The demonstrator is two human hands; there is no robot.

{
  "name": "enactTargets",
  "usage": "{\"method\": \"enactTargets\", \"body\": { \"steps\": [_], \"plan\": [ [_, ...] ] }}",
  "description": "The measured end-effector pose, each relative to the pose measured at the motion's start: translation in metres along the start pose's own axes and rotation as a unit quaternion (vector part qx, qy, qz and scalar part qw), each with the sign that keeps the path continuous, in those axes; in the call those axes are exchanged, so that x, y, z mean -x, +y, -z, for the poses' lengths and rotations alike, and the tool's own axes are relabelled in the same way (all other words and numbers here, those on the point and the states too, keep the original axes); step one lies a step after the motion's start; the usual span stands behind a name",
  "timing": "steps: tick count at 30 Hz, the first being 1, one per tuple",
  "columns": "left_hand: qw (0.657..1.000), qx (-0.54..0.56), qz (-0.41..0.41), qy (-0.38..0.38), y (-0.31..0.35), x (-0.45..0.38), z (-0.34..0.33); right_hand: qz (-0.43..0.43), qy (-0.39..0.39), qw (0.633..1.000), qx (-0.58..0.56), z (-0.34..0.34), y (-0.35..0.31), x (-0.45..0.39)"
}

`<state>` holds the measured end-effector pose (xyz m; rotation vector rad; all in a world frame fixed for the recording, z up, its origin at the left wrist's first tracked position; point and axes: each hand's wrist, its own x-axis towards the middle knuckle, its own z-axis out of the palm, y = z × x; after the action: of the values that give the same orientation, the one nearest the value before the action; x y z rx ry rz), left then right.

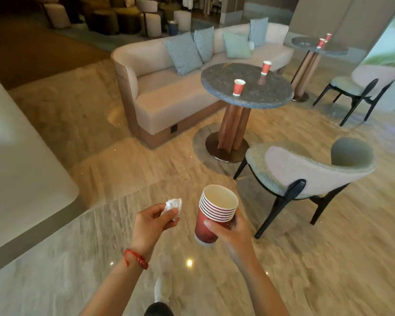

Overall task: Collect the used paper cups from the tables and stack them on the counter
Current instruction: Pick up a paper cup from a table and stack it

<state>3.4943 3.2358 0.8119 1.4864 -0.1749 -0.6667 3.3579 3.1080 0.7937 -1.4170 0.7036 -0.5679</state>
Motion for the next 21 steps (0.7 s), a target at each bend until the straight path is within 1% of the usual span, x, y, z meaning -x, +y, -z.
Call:
{"method": "enactTargets", "body": {
  "steps": [3,8,12,17,21],
  "plan": [
    [1.000,-0.005,0.002,-0.022,0.017,-0.059,-0.009,0.007,0.007,1.000,0.000,-0.013,-0.008,-0.056],
    [0.998,-0.011,0.015,-0.060,0.064,-0.151,-0.019,-0.004,0.057,0.998,-0.007,-0.037,-0.043,-0.136],
    [0.995,-0.028,0.016,-0.089,0.086,-0.224,-0.030,-0.002,0.080,0.997,-0.003,-0.046,-0.054,-0.199],
    [0.993,-0.019,0.038,-0.112,0.103,-0.293,-0.060,0.003,0.117,0.993,0.006,-0.041,-0.055,-0.260],
    [0.992,-0.036,0.038,-0.115,0.113,-0.351,-0.094,0.004,0.135,0.991,0.005,-0.025,-0.053,-0.322]
  ]
}}
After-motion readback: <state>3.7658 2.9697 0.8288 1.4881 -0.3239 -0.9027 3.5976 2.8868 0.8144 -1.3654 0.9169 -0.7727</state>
